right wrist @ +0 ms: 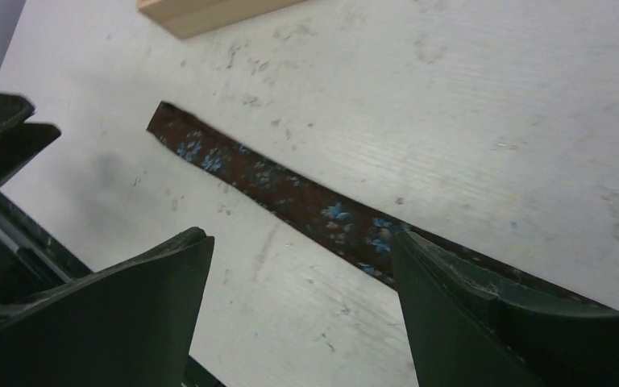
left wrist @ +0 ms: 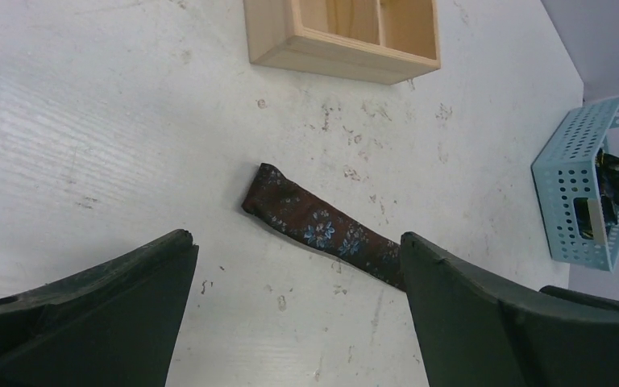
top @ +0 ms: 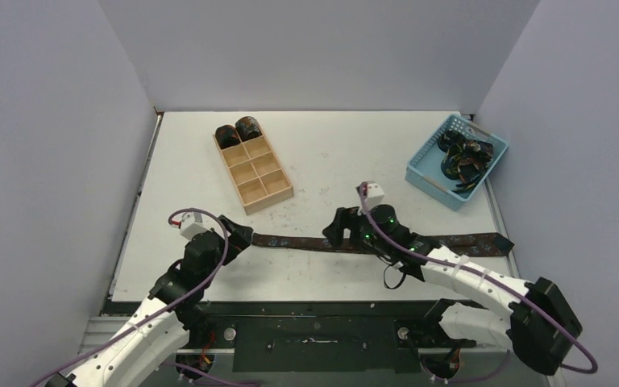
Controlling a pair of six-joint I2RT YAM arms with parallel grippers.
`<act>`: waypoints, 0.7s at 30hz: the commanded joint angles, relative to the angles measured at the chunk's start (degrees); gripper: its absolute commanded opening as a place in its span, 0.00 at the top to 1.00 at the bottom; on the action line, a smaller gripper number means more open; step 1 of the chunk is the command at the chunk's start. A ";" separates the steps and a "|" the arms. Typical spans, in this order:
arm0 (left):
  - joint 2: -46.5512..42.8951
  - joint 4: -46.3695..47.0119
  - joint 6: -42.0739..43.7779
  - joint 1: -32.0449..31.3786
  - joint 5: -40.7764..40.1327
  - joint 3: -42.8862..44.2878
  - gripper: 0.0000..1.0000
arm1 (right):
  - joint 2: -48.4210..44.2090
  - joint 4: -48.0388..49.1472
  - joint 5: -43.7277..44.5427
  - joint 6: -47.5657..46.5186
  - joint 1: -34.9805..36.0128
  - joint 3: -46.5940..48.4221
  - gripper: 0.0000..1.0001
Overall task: Roll the ties
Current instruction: Roll the tie at the center of the board.
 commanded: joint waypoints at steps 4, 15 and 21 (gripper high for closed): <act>2.35 4.11 -1.63 0.68 -0.17 0.24 0.02 | 13.57 2.57 9.99 -0.36 11.43 9.88 0.22; 14.29 2.95 6.61 0.63 3.44 4.21 0.15 | 29.75 10.51 11.84 6.45 16.64 15.25 0.44; 16.17 10.11 7.39 0.68 3.84 1.27 0.22 | 34.23 12.57 10.99 6.69 18.02 18.65 0.53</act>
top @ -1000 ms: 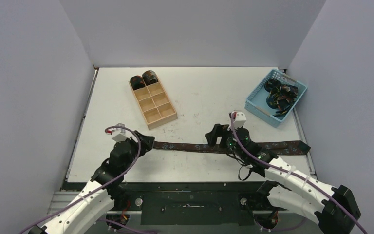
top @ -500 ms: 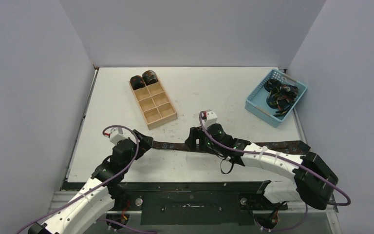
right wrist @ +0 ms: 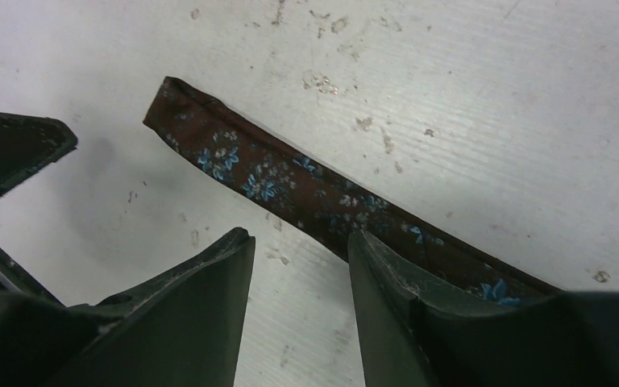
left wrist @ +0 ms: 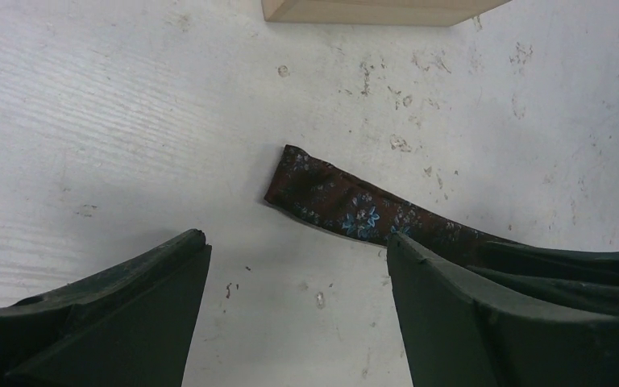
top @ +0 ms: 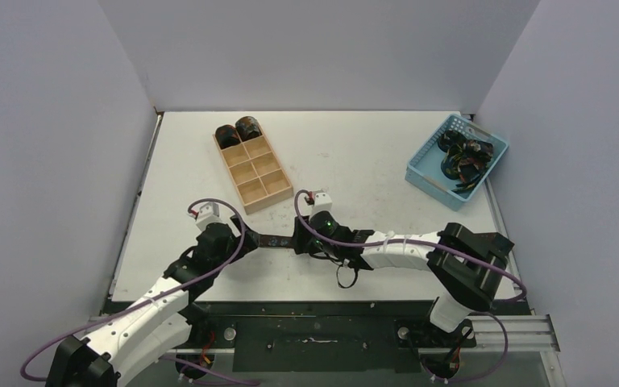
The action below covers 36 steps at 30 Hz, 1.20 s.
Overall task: Roll the ties
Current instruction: Roll the tie at the center of the board.
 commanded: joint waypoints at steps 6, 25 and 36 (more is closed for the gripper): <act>5.39 11.82 3.35 0.54 -0.77 -0.58 0.35 | 6.85 1.49 -0.31 0.38 1.46 10.06 0.71; 20.29 28.67 2.70 9.09 11.98 -3.46 0.46 | 17.57 -2.05 -4.60 -0.18 2.27 19.14 0.87; 25.21 34.32 3.13 10.07 15.61 -4.72 0.58 | 18.65 -1.69 -5.79 0.85 1.11 17.17 0.88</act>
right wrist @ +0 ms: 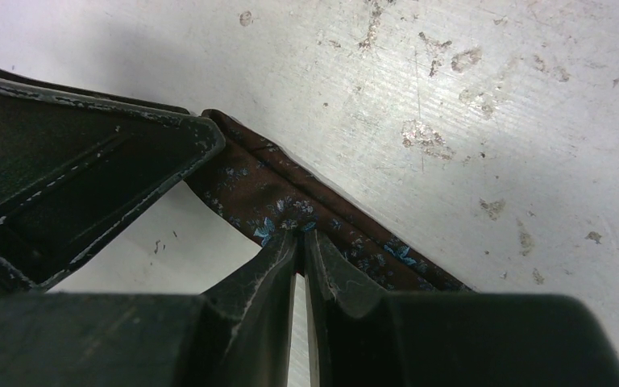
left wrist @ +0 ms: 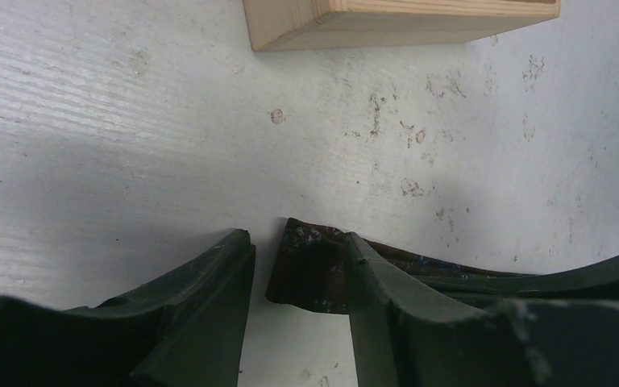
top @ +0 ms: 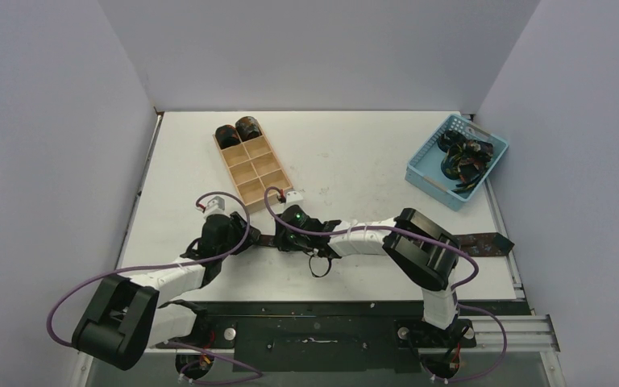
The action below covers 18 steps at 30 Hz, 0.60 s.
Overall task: Roll the ties
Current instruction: Roll the tie at the center of the board.
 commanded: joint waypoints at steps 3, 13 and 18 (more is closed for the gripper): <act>2.50 6.33 0.02 0.83 3.58 -1.52 0.63 | 1.25 1.18 -2.07 0.59 -1.24 -0.02 0.88; 2.48 7.90 -0.71 1.45 4.16 -2.75 0.65 | 1.71 2.43 -3.48 1.57 -2.38 -1.52 0.88; 2.48 7.51 -2.47 1.80 5.94 -3.03 0.59 | 1.84 2.89 -3.82 1.85 -2.60 -1.92 0.88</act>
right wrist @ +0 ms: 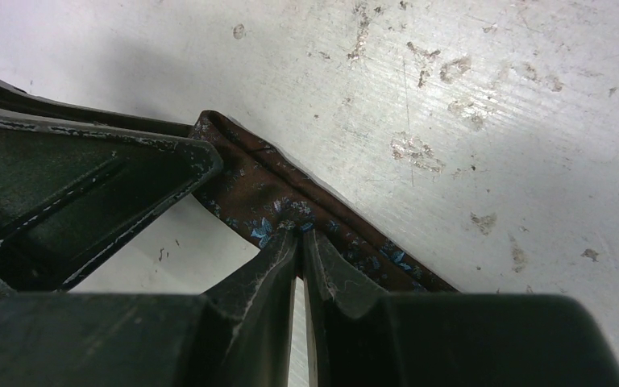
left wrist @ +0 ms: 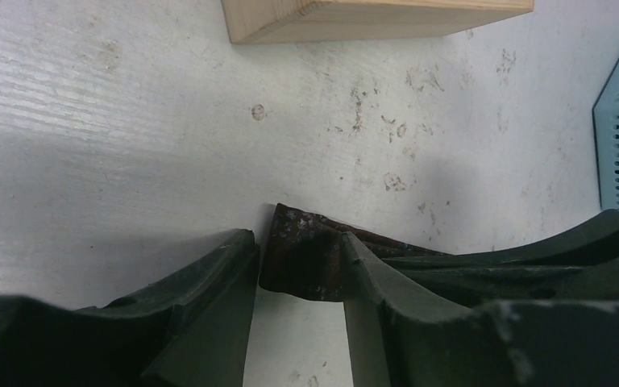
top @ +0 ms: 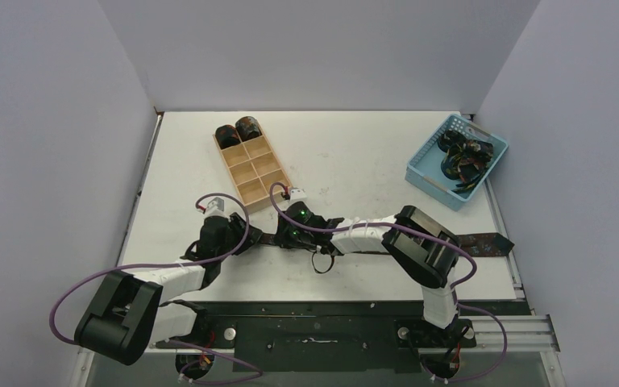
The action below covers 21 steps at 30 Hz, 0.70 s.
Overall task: Roll the ties
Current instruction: Roll the tie at the center of the board.
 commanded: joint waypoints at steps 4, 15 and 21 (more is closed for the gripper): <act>0.14 3.05 -4.30 0.82 2.63 -2.22 0.60 | 1.08 0.65 -0.17 0.40 -0.43 -1.25 0.88; 0.96 7.67 -6.76 1.59 4.28 -4.54 0.73 | 0.76 0.92 -0.36 0.51 -0.44 -1.67 0.89; -0.69 6.47 -6.01 1.95 3.42 -4.32 0.78 | 0.77 1.01 -0.52 0.45 -0.41 -1.78 0.89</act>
